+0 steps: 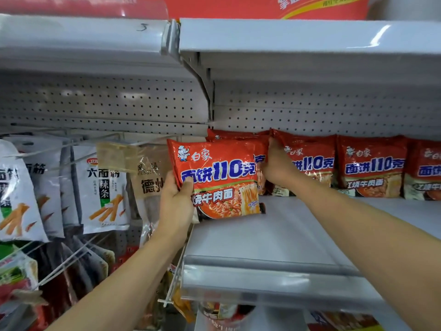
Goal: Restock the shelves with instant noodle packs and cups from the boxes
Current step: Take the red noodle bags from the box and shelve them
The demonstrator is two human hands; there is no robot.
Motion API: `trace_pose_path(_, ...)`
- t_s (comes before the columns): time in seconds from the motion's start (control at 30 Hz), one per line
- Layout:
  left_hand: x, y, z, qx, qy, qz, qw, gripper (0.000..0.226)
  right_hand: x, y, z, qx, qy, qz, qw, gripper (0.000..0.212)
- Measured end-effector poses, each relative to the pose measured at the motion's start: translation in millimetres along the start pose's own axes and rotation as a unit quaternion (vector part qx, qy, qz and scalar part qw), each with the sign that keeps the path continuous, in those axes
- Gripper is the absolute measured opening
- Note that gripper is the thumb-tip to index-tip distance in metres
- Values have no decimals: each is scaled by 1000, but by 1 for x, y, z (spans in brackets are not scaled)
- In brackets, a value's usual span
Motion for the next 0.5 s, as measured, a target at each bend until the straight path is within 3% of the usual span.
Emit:
trace_pose_path(0.2,18,20,-16,-23,5,24,999,19,-21,-1,38,14,-61,40,997,72)
trace_pose_path(0.5,56,53,-56,-22,27,67,997,24,-38,-39,43,-15,-49,-10,999,69)
Point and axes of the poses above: each hand's wrist, its own x-axis towards the middle knuckle, its own z-axis out of the back of the hand, y = z × x, the point moved 9 cm from there along x, towards the middle knuckle, and after that the axes turned 8 degrees about -z, right-handed, at the moved point
